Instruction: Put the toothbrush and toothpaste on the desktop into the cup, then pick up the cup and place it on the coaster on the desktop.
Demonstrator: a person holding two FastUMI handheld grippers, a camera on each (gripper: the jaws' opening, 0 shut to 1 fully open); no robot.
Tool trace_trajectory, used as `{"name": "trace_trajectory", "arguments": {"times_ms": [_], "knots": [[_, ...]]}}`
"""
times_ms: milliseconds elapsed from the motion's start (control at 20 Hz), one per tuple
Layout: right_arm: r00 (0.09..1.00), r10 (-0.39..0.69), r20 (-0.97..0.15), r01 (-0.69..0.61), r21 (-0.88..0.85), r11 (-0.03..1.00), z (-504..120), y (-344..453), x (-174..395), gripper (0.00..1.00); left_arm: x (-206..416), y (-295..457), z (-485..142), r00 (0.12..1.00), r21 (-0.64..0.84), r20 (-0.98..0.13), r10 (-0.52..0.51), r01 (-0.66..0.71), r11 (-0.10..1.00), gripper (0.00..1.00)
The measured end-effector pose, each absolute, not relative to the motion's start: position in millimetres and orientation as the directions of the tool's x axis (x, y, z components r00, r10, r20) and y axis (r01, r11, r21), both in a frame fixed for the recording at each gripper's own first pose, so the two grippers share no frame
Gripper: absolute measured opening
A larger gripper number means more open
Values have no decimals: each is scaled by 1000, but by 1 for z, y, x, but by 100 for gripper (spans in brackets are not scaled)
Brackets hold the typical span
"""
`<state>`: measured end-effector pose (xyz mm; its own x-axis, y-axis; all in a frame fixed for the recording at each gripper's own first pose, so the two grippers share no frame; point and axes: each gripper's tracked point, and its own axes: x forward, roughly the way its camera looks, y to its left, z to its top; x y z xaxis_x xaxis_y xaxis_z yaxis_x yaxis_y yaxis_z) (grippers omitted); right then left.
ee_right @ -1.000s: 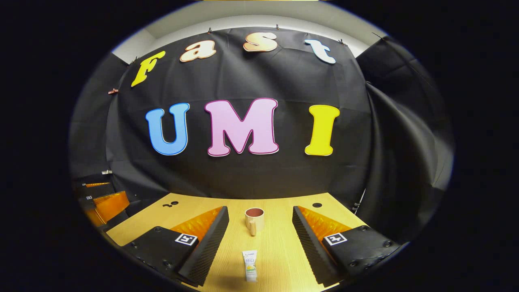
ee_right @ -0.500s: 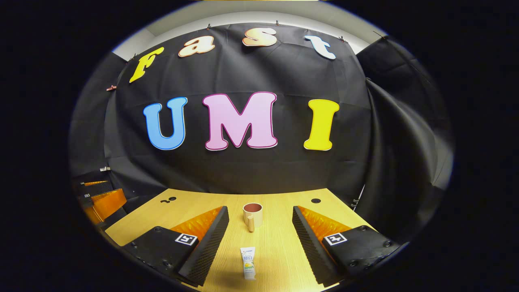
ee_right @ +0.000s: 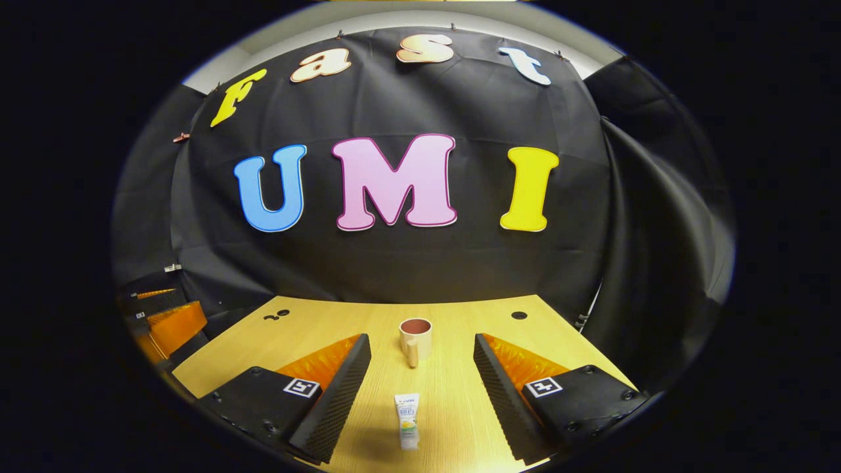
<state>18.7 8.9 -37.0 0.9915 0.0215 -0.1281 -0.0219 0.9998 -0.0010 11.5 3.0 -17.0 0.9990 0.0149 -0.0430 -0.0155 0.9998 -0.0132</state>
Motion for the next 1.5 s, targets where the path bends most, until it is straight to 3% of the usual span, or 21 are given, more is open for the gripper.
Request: {"name": "trace_trajectory", "arguments": {"times_ms": [700, 1500], "knots": [[902, 87, -422, -105, -19, 994, -132, 22, 53, 98, 24, 27, -43, 989, -27, -99, 113, -116, 993, 97], [593, 101, -799, -196, -22, 980, -294, 20, 80, 98, 24, 57, -96, 928, -10, -254, 272, -284, 959, 97]]}}
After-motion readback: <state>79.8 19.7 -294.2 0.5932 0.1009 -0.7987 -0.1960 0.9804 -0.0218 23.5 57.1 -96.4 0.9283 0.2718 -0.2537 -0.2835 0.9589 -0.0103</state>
